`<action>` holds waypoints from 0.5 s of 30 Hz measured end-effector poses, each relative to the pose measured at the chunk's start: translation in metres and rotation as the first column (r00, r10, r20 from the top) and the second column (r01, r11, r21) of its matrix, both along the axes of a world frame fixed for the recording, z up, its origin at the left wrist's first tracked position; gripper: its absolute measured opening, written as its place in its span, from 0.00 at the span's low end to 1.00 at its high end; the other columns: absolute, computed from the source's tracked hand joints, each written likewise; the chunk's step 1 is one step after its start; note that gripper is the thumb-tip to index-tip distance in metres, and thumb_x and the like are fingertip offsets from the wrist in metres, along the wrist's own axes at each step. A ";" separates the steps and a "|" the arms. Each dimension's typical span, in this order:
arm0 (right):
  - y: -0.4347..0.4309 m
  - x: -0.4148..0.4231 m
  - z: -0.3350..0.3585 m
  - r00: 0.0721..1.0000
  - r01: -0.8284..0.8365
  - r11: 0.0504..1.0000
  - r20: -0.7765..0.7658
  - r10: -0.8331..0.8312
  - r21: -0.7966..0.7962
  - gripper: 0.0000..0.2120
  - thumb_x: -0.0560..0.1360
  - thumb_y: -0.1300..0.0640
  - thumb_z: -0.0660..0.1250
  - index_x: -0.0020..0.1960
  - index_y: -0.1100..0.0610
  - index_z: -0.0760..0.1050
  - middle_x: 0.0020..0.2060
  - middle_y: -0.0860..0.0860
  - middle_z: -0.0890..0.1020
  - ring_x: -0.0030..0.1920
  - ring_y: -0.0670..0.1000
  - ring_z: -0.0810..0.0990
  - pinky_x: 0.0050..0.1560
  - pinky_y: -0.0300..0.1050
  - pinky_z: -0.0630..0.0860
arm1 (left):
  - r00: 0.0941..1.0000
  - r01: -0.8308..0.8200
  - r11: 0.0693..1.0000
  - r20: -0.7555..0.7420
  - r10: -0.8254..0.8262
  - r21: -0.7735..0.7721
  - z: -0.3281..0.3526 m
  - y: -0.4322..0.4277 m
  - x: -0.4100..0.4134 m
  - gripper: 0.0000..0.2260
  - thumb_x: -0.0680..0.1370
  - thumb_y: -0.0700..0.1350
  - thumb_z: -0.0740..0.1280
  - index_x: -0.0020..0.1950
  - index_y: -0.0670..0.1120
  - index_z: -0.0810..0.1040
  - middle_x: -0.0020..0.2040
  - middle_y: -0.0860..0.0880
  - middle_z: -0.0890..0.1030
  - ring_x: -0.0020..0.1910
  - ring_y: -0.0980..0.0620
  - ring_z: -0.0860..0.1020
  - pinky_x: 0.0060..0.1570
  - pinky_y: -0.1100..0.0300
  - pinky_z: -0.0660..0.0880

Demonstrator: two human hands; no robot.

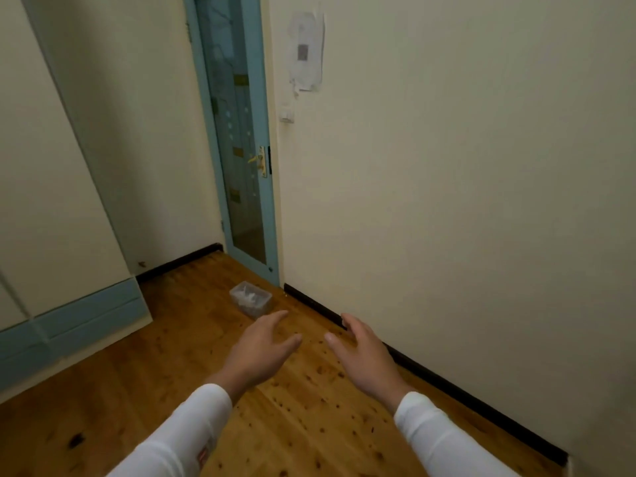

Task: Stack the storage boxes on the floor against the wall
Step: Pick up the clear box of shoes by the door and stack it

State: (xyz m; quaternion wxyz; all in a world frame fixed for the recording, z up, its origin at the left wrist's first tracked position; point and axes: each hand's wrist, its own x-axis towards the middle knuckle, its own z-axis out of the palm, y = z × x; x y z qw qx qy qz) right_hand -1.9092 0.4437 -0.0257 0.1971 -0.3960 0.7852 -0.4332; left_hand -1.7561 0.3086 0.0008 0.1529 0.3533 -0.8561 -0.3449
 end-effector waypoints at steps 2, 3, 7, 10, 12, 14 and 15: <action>-0.013 -0.007 -0.003 1.000 -0.023 1.000 -0.006 0.023 0.005 0.33 0.76 0.36 0.60 0.76 0.46 0.58 0.74 0.47 0.65 0.72 0.48 0.65 0.69 0.50 0.66 | 1.000 -0.019 1.000 0.004 0.019 0.006 -0.003 -0.010 -0.005 0.29 0.76 0.60 0.65 0.75 0.57 0.61 0.75 0.53 0.66 0.72 0.51 0.66 0.65 0.52 0.68; -0.022 -0.011 -0.004 0.999 -0.036 0.999 -0.013 0.037 0.011 0.33 0.76 0.36 0.60 0.76 0.46 0.58 0.74 0.47 0.65 0.72 0.49 0.65 0.69 0.50 0.66 | 1.000 -0.030 1.000 0.007 0.030 0.008 -0.004 -0.018 -0.008 0.29 0.76 0.60 0.65 0.75 0.57 0.61 0.75 0.53 0.66 0.72 0.51 0.66 0.65 0.51 0.68; -0.061 -0.023 -0.008 0.997 -0.079 0.996 -0.012 0.079 0.034 0.32 0.76 0.37 0.61 0.77 0.47 0.58 0.74 0.47 0.65 0.72 0.49 0.64 0.68 0.47 0.66 | 0.997 -0.071 0.997 0.019 0.071 0.001 -0.010 -0.054 -0.019 0.29 0.76 0.61 0.64 0.75 0.56 0.61 0.75 0.52 0.66 0.72 0.51 0.65 0.66 0.51 0.67; -0.100 -0.030 -0.013 0.994 -0.108 0.993 -0.022 0.109 0.055 0.32 0.76 0.37 0.61 0.76 0.47 0.58 0.73 0.47 0.66 0.72 0.49 0.65 0.69 0.48 0.66 | 0.996 -0.091 0.996 0.020 0.091 0.026 -0.016 -0.089 -0.024 0.29 0.76 0.60 0.65 0.75 0.55 0.62 0.75 0.52 0.66 0.72 0.50 0.65 0.66 0.52 0.66; -0.133 -0.035 -0.013 0.993 -0.111 0.992 -0.036 0.113 0.059 0.32 0.76 0.37 0.61 0.76 0.47 0.58 0.73 0.48 0.66 0.71 0.49 0.66 0.68 0.47 0.66 | 0.994 -0.109 0.993 0.016 0.108 0.041 -0.018 -0.119 -0.026 0.29 0.77 0.59 0.65 0.75 0.55 0.62 0.75 0.51 0.66 0.72 0.50 0.65 0.66 0.52 0.66; -0.172 -0.040 -0.017 0.993 -0.109 0.993 -0.039 0.111 0.055 0.32 0.76 0.37 0.61 0.76 0.47 0.59 0.73 0.48 0.67 0.71 0.49 0.66 0.67 0.45 0.66 | 0.994 -0.106 0.993 0.005 0.106 0.059 -0.020 -0.158 -0.027 0.28 0.77 0.58 0.65 0.75 0.55 0.62 0.75 0.50 0.65 0.72 0.50 0.65 0.67 0.52 0.66; -0.188 -0.041 -0.018 0.993 -0.113 0.992 -0.030 0.115 0.061 0.33 0.76 0.36 0.61 0.76 0.47 0.59 0.73 0.48 0.67 0.71 0.49 0.66 0.67 0.45 0.66 | 0.994 -0.108 0.991 0.005 0.108 0.077 -0.020 -0.174 -0.026 0.28 0.77 0.58 0.65 0.75 0.54 0.61 0.75 0.50 0.65 0.72 0.49 0.65 0.67 0.51 0.66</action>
